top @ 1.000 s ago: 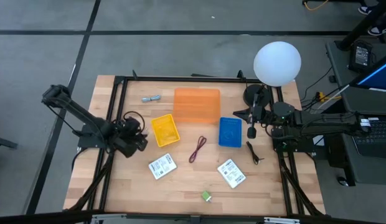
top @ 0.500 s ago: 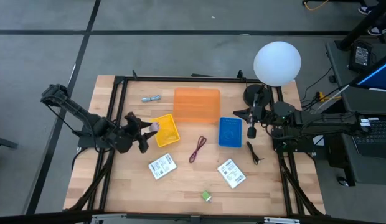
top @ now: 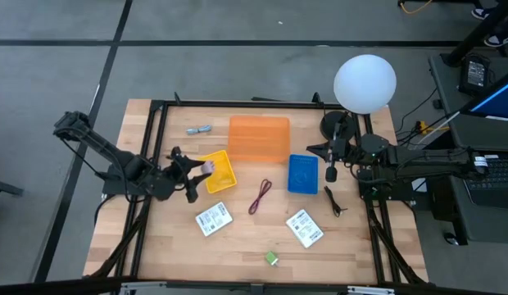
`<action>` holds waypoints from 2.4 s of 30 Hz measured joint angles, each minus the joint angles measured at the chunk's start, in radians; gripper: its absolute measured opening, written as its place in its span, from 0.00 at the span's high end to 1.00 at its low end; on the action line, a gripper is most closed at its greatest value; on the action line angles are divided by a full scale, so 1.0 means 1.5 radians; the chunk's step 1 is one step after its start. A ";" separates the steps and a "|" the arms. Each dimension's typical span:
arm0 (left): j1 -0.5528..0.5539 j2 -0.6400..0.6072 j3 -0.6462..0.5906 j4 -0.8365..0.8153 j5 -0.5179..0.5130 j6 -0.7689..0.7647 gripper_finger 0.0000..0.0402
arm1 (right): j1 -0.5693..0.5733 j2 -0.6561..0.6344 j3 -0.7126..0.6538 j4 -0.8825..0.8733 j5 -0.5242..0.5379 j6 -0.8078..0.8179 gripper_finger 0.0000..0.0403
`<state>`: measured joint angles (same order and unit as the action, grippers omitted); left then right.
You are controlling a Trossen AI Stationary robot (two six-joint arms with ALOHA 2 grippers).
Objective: Pick and place items into bin
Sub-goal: Put the white charger adapter into the yellow bin
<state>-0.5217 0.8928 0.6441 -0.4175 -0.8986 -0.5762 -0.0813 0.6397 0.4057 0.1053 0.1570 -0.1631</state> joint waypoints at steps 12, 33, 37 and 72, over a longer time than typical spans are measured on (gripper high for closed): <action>0.050 0.025 0.000 0.100 0.037 0.137 0.55 | 0.000 0.024 0.000 0.002 -0.001 0.003 1.00; 0.207 0.080 0.000 0.134 0.245 0.113 0.55 | 0.000 0.118 0.000 0.035 -0.002 0.056 1.00; 0.232 0.084 0.000 0.108 0.285 0.087 0.55 | 0.000 0.123 0.000 0.052 -0.002 0.054 1.00; 0.286 0.319 0.100 -0.084 0.358 0.042 0.55 | 0.000 0.123 0.000 0.103 -0.001 0.001 1.00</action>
<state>-0.0933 1.3718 0.7944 -0.5430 -0.3610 -0.5138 -0.0814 0.8246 0.4057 0.2593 0.1551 -0.1612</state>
